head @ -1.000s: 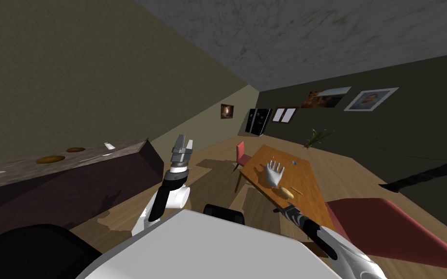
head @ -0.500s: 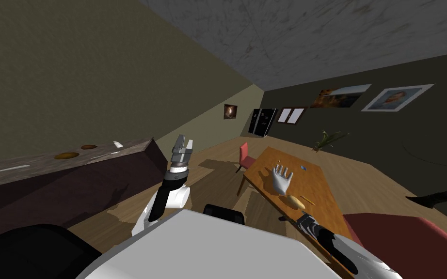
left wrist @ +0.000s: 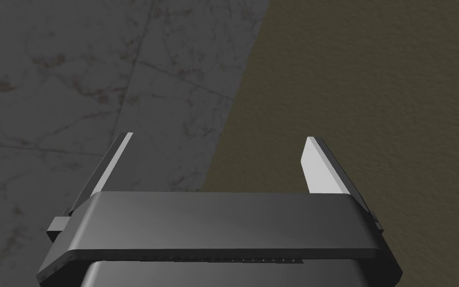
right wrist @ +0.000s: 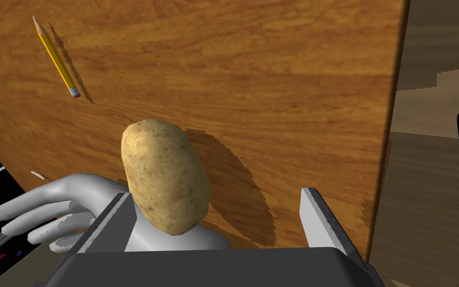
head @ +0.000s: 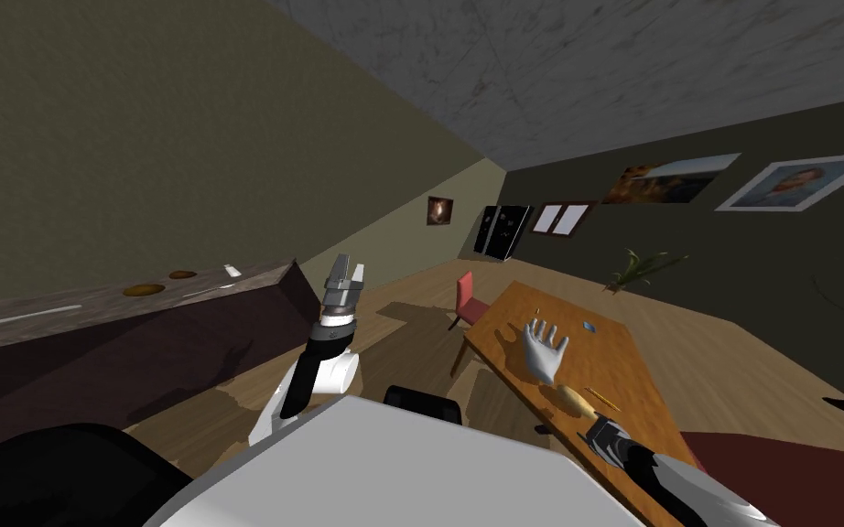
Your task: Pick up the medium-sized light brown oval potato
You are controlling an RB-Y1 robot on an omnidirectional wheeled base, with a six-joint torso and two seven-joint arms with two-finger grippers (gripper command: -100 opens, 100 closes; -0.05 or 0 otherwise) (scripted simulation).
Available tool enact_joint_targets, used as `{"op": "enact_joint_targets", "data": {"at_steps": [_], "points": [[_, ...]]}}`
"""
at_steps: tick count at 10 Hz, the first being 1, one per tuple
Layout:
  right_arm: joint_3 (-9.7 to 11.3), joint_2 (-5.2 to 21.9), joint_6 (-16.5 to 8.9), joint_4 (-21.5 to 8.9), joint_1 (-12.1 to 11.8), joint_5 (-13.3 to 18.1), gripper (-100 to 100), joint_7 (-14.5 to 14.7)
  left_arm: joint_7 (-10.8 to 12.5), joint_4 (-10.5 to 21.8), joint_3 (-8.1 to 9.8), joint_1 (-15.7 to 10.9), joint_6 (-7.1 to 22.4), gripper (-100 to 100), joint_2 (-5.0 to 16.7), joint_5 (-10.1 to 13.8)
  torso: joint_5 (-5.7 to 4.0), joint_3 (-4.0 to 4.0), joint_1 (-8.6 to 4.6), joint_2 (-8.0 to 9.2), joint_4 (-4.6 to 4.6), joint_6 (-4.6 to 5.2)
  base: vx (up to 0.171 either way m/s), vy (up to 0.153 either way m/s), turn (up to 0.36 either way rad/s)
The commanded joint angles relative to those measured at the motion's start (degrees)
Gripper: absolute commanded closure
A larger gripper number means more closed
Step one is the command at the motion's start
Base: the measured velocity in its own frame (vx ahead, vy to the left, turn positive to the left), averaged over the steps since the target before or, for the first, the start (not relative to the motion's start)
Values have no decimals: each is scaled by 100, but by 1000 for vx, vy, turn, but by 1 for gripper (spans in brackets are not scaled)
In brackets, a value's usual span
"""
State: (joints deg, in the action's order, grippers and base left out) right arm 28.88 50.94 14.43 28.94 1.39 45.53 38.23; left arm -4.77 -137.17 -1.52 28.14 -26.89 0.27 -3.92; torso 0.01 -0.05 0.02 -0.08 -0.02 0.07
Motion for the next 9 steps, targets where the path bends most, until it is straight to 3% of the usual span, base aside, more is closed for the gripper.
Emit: {"op": "enact_joint_targets", "data": {"at_steps": [1,6,7,8,9], "points": [[17,8,25,-259,77,77,-100,163,0,0,0,0,0,0,0,0,0,0,0,0,0,0,51,5,75],[202,-45,42,-763,178,316,-100,419,0,0,0,1,0,0,0,0,-2,-14,-10,-26,-4,-3,112,-23,76],[116,-67,74,-839,237,280,-100,468,0,0,0,1,0,0,1,0,-4,-18,-18,-32,-7,-2,57,-28,18],[106,-78,97,-871,248,281,0,520,0,0,0,0,0,0,0,0,-3,-7,-11,-11,-3,1,11,-5,0],[183,-96,20,-856,254,418,-100,243,0,0,0,0,0,0,0,0,-1,3,-3,6,1,1,-20,-19,105]]}}
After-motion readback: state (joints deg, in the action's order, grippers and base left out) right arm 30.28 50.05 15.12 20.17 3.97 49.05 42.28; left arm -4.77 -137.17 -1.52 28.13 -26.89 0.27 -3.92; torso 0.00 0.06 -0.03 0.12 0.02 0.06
